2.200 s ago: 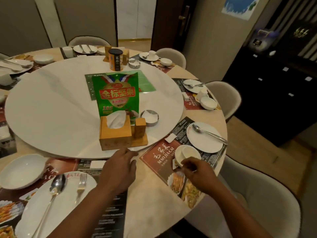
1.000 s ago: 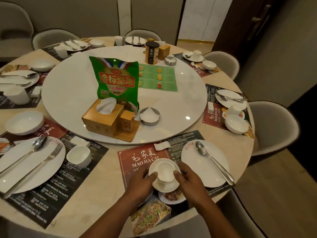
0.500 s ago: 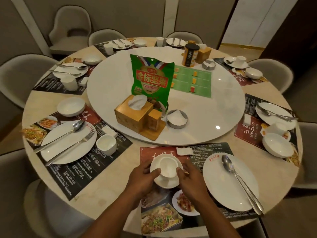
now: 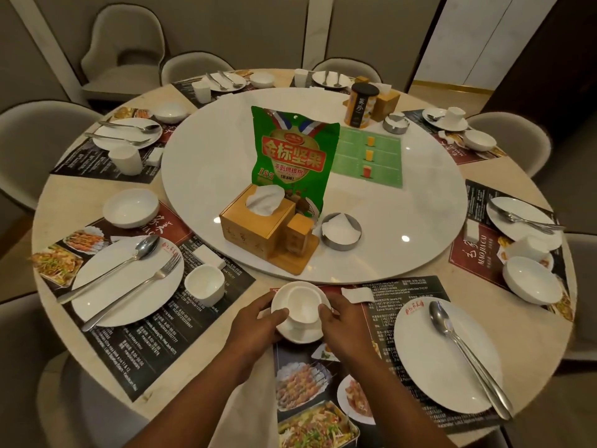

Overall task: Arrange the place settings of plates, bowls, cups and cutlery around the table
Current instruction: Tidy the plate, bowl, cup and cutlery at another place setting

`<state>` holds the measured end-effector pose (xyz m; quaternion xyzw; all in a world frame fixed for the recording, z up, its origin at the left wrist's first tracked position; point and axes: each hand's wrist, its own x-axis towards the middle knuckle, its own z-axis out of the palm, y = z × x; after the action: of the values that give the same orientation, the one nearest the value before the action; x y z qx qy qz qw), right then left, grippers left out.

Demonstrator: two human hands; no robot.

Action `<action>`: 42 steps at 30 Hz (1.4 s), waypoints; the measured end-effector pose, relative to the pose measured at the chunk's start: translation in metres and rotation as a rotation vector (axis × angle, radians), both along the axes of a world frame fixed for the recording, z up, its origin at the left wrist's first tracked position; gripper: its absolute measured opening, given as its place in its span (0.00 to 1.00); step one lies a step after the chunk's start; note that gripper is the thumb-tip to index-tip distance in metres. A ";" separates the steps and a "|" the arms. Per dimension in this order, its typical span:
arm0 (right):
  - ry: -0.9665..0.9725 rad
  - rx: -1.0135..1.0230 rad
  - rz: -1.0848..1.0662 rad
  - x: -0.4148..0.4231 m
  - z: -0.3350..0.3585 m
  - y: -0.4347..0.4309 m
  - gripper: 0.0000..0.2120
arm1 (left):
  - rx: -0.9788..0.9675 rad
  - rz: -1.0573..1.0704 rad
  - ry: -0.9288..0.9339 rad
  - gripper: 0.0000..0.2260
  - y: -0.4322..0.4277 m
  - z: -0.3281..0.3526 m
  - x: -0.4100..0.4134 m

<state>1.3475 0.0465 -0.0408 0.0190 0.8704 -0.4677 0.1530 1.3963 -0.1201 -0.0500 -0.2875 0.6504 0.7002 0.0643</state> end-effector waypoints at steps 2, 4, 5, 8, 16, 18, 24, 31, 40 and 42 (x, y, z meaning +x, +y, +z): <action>-0.005 -0.015 -0.002 -0.001 -0.005 0.000 0.17 | 0.028 0.003 0.004 0.18 -0.001 -0.003 0.000; -0.013 -0.021 -0.007 -0.001 -0.003 -0.001 0.17 | 0.031 -0.011 0.011 0.18 -0.003 -0.005 -0.001; -0.013 -0.020 -0.005 -0.001 -0.003 -0.001 0.16 | 0.033 -0.019 0.017 0.18 -0.004 -0.006 -0.001; -0.027 -0.023 -0.002 -0.002 -0.001 -0.001 0.17 | 0.040 -0.019 0.015 0.18 -0.007 -0.009 -0.003; -0.009 0.004 0.012 -0.002 0.011 0.015 0.15 | -0.290 0.047 -0.012 0.19 0.000 0.005 0.003; 0.014 0.037 -0.016 -0.003 0.019 0.035 0.17 | -0.590 0.148 0.107 0.19 0.013 0.019 0.007; 0.209 0.185 -0.207 -0.013 0.042 0.157 0.08 | -0.610 -0.137 0.382 0.12 0.114 0.036 0.016; -0.053 0.364 -0.255 -0.036 0.011 0.285 0.18 | -0.485 -0.338 -0.076 0.12 0.209 -0.002 0.003; -0.081 0.260 -0.186 -0.034 -0.011 0.303 0.17 | -0.452 -0.136 -0.117 0.12 0.247 -0.003 0.000; -0.083 0.226 -0.179 -0.030 -0.012 0.299 0.17 | -0.465 -0.113 -0.145 0.13 0.242 -0.004 0.006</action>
<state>1.3172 0.3451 -0.0530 0.1329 0.9052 -0.3773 0.1433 1.4023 0.1220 -0.0537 -0.3072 0.8027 0.5045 0.0822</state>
